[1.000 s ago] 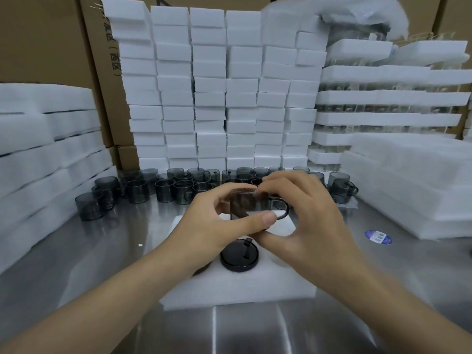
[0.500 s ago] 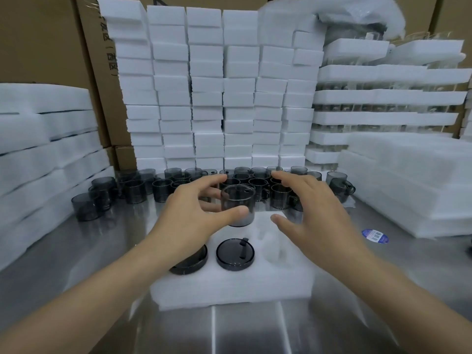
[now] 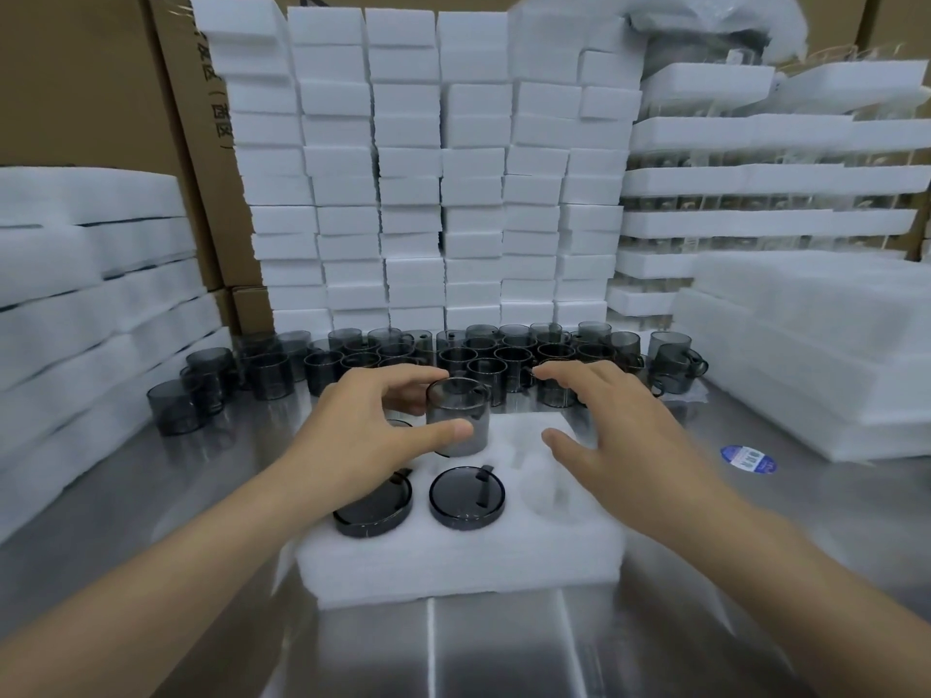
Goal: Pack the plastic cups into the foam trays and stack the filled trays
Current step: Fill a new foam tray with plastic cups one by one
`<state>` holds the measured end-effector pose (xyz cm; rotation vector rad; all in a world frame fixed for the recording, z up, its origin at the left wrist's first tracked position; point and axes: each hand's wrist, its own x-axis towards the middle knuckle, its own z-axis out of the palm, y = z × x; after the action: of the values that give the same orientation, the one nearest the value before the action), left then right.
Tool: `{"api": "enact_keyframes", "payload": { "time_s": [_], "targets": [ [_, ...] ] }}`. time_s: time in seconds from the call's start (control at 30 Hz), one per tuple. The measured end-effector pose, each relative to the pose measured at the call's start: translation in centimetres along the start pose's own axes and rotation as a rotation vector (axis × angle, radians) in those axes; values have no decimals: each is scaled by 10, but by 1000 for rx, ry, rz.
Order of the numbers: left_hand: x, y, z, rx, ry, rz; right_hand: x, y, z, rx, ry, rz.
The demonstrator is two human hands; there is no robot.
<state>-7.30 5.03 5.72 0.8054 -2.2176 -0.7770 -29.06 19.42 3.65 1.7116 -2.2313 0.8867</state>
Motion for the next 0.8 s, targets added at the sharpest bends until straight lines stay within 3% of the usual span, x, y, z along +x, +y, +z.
{"api": "enact_keyframes", "payload": {
  "time_s": [0.27,0.47,0.6,0.8],
  "targets": [
    [-1,0,3,-41,37,33,-2,-3,-1,-2,-4,-4],
    [-12,26,7,-151,-57,118,0,-10,-3,211,235,21],
    [-32,38,30,-15,-121,221,3,-6,-11,265,329,151],
    [-37,38,42,19,1,185,3,-9,-16,274,345,176]
  ]
}}
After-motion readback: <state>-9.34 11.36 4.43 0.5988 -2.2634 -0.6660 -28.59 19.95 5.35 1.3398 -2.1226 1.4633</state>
